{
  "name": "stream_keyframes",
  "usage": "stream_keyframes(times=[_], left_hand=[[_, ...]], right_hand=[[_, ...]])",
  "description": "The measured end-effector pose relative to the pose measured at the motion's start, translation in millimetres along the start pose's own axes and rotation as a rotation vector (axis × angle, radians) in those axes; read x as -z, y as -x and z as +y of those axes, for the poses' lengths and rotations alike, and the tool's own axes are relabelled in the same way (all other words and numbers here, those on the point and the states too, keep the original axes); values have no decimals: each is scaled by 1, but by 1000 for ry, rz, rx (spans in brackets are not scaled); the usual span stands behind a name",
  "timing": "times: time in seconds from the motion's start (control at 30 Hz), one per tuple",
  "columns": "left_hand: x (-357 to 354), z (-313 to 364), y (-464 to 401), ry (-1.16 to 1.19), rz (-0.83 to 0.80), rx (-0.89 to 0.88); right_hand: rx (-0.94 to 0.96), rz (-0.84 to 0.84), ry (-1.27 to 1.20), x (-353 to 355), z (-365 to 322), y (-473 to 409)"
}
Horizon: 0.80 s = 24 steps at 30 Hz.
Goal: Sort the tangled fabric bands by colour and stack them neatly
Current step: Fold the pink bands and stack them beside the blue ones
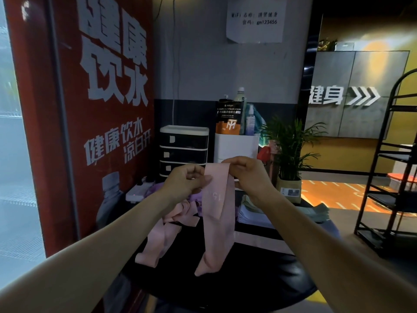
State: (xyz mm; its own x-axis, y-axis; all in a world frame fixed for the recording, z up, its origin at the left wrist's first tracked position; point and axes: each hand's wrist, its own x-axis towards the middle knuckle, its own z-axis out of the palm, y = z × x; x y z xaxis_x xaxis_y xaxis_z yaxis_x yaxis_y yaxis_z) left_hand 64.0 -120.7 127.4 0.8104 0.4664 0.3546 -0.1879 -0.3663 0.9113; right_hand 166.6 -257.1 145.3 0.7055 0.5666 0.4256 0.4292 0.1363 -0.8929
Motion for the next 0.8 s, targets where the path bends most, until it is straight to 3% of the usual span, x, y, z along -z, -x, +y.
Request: stream_keyframes(times=[0.37, 0.67, 0.8], left_hand=[[0, 5, -1, 35, 84, -84], [-4, 13, 4, 41, 71, -77], [-10, 0, 16, -63, -83, -17]], right_hand=[[-45, -265, -40, 3, -13, 16], [69, -101, 198, -2, -8, 12], [68, 30, 120, -1, -10, 9]])
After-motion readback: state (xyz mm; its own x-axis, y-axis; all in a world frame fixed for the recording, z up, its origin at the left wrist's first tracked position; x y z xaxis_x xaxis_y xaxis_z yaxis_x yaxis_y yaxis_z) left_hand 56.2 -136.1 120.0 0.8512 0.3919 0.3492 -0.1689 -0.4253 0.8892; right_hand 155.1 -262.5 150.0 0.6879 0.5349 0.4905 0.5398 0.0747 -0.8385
